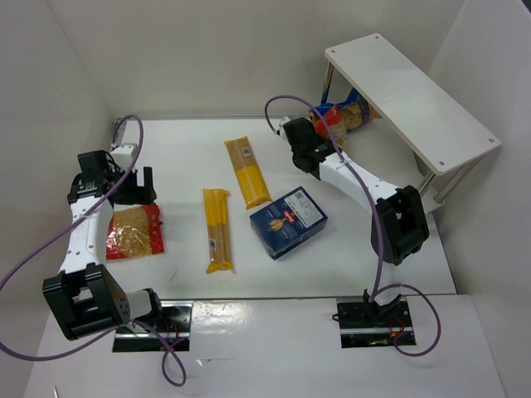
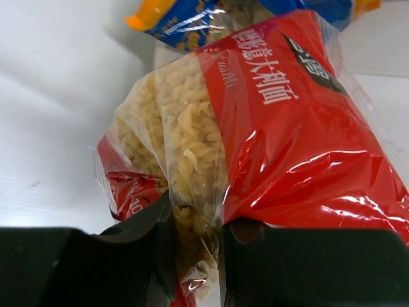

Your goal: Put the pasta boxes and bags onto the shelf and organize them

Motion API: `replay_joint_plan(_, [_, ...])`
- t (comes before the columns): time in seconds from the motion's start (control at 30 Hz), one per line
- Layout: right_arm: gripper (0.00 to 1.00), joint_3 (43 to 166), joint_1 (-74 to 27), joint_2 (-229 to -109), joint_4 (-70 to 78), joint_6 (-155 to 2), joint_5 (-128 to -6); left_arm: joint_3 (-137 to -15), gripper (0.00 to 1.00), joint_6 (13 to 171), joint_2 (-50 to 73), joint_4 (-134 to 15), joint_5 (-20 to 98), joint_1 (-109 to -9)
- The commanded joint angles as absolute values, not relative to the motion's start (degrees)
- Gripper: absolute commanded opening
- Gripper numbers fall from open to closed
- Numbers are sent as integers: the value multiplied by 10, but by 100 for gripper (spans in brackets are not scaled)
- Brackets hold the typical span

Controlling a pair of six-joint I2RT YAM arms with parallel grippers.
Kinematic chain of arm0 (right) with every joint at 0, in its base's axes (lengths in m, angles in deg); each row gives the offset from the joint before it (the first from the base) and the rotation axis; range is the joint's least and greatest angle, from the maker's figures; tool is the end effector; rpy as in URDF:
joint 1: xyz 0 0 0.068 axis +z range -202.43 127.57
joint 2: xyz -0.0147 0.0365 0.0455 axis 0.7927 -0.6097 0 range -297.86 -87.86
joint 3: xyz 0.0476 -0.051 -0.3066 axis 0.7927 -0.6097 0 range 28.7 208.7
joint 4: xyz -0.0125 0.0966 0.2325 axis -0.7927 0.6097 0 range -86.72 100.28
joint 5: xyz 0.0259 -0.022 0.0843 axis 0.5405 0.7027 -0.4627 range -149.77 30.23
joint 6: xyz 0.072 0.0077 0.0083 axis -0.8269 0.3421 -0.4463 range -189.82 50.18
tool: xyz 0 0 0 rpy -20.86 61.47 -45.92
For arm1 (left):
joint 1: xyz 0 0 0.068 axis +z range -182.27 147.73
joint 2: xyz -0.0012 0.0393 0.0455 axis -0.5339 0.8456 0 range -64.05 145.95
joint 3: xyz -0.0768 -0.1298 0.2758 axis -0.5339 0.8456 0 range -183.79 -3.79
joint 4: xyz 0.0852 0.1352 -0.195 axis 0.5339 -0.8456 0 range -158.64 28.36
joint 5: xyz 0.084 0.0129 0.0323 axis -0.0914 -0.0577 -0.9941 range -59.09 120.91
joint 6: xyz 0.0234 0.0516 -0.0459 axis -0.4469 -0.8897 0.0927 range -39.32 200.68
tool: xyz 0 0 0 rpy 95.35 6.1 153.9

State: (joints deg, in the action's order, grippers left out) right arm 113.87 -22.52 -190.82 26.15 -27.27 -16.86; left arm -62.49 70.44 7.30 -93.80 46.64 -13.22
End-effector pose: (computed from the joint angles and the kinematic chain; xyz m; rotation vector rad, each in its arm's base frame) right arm 0.3851 0.1739 0.3207 -0.9761 2.0014 -0.9667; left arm 0.2494 0.0687 0.3180 -0.0452 2.3169 -0.0658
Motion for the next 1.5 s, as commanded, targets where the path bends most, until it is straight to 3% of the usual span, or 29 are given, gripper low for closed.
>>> replay_joint_plan(0.0, [0,1141,-238,-1852,110,-189,-70,-619,100,709,54,-928,487,-122])
replay_joint_plan(0.63, [0,1066,-292,-1859,-63,-24,-10,-619,100,709,59,-928,492,-117])
replay_joint_plan(1.47, [0,1103,-344,-1989,-80,-78,19,-619,100,709,43,-933,497,-90])
